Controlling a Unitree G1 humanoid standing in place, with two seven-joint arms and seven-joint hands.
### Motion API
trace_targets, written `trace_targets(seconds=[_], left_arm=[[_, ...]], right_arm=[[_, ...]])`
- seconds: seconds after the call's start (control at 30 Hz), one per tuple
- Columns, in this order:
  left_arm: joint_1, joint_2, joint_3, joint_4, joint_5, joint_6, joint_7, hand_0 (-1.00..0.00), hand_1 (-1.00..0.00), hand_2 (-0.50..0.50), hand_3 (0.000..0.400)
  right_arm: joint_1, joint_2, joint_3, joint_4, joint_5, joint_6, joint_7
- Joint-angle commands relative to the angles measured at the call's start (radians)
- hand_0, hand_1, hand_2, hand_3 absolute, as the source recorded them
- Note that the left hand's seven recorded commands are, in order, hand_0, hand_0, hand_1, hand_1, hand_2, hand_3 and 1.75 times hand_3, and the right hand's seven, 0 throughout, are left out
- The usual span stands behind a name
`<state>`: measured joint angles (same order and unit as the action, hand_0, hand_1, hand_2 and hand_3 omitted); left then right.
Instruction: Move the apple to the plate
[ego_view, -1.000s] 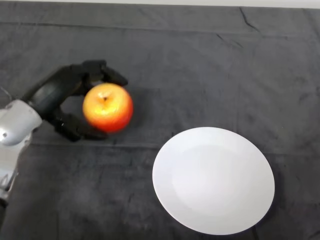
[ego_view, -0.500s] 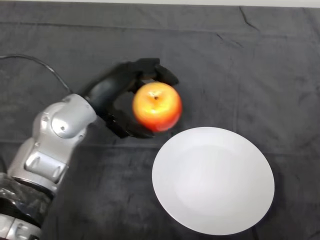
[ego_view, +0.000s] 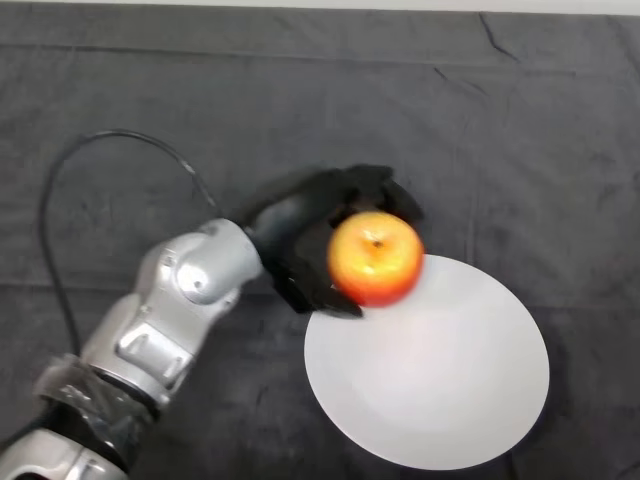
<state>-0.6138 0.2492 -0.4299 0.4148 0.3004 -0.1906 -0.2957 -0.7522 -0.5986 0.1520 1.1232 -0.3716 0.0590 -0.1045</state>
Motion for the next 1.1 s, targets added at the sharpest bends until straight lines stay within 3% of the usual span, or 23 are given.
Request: trace_targets(seconds=[0.03, 0.7, 0.73, 0.77, 0.8, 0.83, 1.1], left_arm=[[-0.066, 0.007, -0.042, 0.049, 0.005, -0.023, 0.004, -1.00, -1.00, 0.00, 0.400], [-0.044, 0.007, -0.180, 0.157, -0.002, -0.085, 0.037, -0.99, -1.00, 0.01, 0.400], [-0.044, 0.006, -0.188, 0.164, 0.000, -0.087, 0.039, -0.59, -0.78, 0.10, 0.312], [-0.045, 0.005, -0.195, 0.170, 0.002, -0.087, 0.041, -0.32, -0.40, 0.04, 0.162], [-0.047, 0.004, -0.202, 0.177, 0.003, -0.088, 0.041, -0.25, -0.25, 0.00, 0.099], [-0.050, 0.004, -0.208, 0.185, 0.004, -0.090, 0.041, 0.00, 0.00, 0.00, 0.000], [-0.068, 0.016, -0.235, 0.231, 0.006, -0.110, 0.033, 0.00, 0.00, 0.00, 0.000]], right_arm=[[0.048, -0.010, -0.0105, -0.006, 0.0084, 0.014, 0.0097], [0.045, -0.009, -0.0098, 0.000, 0.0075, 0.011, 0.0089], [0.045, -0.009, -0.0098, 0.001, 0.0075, 0.011, 0.0088], [0.045, -0.009, -0.0097, 0.001, 0.0074, 0.011, 0.0088], [0.045, -0.009, -0.0097, 0.001, 0.0074, 0.011, 0.0088], [0.044, -0.009, -0.0097, 0.002, 0.0073, 0.011, 0.0087], [0.043, -0.009, -0.0092, 0.005, 0.0069, 0.009, 0.0083]])
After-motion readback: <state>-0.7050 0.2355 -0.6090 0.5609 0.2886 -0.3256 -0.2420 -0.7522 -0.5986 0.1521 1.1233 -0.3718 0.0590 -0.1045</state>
